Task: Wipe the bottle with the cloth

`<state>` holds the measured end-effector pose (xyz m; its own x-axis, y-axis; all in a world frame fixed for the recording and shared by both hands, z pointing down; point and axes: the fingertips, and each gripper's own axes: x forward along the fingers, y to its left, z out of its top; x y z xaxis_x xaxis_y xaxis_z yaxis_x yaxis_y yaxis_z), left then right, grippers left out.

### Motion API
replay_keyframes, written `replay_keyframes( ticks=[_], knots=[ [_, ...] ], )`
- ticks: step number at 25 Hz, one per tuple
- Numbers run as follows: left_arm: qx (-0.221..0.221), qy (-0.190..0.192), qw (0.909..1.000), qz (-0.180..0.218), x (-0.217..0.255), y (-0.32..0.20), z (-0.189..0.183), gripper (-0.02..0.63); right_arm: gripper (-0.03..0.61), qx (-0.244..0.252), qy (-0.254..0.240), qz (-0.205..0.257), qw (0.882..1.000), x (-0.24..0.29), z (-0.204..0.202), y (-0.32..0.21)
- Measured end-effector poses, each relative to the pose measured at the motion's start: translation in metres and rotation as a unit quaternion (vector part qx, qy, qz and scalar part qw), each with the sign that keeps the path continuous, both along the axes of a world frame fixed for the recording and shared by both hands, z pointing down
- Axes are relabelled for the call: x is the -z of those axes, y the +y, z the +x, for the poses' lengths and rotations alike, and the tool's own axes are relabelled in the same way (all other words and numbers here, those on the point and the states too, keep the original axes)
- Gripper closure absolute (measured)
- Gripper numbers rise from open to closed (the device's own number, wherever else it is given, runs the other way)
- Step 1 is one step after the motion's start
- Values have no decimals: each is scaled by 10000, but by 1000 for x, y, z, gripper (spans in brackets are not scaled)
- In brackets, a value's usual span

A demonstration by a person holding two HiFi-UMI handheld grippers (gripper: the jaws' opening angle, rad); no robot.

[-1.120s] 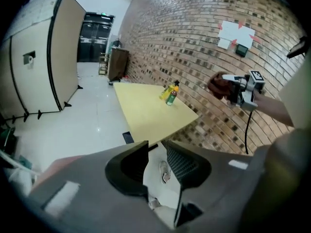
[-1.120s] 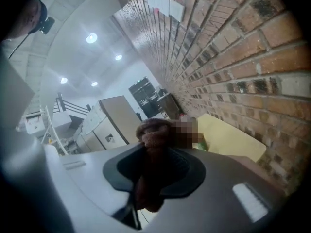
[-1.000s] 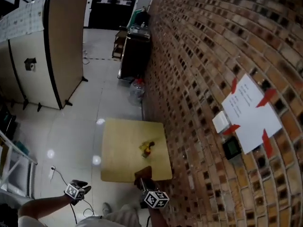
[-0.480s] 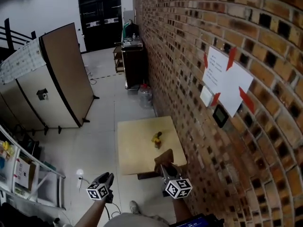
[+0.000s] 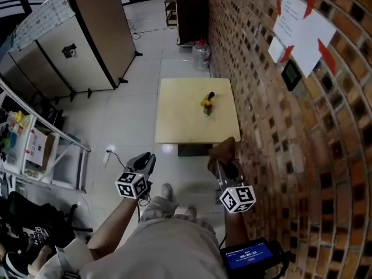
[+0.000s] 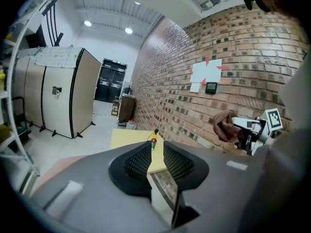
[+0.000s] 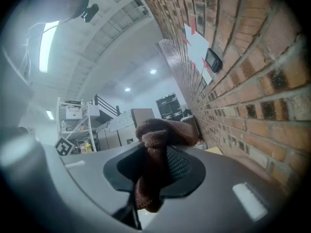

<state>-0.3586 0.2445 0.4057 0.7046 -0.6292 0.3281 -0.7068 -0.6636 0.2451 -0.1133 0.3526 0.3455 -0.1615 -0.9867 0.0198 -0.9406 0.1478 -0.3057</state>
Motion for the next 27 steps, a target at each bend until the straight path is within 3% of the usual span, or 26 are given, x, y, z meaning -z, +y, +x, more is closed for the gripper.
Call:
replay_keyframes(
  ticks=[6, 14, 27],
  knots=[
    [307, 21, 9988, -389, -29, 27, -27, 526, 499, -156, 320, -390, 9986, -34, 5, 41],
    [-439, -394, 9976, -361, -38, 44, 0, 528, 499, -190, 299, -313, 9989, -21, -5, 43],
    [-701, -460, 9951, -521, -46, 49, 32, 528, 499, -120, 314, -142, 9993, -9, -7, 29]
  ],
)
